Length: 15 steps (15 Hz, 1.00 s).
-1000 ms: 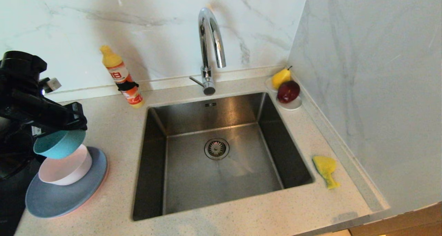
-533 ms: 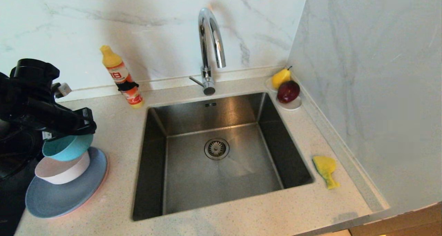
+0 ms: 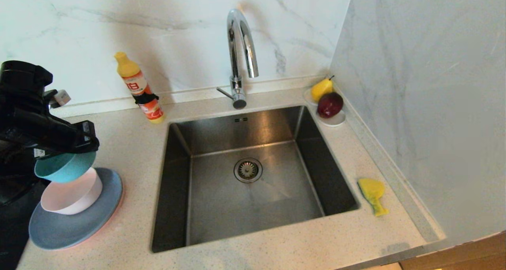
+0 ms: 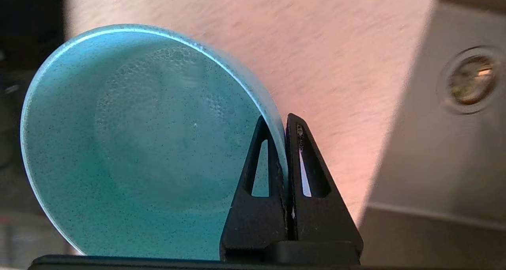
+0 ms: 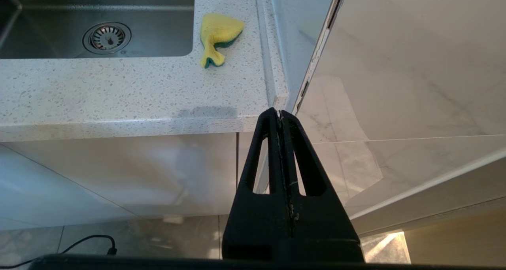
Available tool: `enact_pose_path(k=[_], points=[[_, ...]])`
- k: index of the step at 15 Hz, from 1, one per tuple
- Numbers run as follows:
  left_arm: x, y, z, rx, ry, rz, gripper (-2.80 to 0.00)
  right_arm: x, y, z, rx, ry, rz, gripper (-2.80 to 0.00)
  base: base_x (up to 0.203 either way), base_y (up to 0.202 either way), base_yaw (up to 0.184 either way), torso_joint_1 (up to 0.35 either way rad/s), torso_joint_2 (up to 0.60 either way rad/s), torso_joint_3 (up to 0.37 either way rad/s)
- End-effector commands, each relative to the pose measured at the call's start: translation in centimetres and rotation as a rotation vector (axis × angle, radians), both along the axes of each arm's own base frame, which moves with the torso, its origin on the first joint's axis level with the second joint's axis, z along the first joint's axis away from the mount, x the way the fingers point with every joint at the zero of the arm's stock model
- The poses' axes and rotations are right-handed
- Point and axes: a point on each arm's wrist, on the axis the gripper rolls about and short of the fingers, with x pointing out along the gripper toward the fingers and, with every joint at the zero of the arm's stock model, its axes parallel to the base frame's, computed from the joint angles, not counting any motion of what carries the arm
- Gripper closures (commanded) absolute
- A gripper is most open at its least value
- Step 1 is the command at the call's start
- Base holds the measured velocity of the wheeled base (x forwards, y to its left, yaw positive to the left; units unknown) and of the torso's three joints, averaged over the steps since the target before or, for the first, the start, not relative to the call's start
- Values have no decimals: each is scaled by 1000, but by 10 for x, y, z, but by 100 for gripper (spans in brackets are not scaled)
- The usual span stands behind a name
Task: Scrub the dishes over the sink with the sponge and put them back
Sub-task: Place the bowl on the bowl
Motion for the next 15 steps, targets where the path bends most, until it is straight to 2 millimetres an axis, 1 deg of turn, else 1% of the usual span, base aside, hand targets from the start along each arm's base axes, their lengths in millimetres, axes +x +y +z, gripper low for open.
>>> enact_pose_path(k=[1,5,8,12,15], points=[[-9,6,-6,8,31,10,0,0,0,0,-1,0,1,0,0,0,0,0,0,0],[-19,4,-27,-2,106,1,0,0,0,0,-1,0,0,0,0,0,0,0,0,0],[-18,5,-37,-6,122,1,0,0,0,0,-1,0,0,0,0,0,0,0,0,0],[-15,6,-31,16,85,-11,0,0,0,0,-1,0,1,0,0,0,0,0,0,0],[-16,5,-33,24,91,-20,0,0,0,0,-1,0,0,0,0,0,0,0,0,0]])
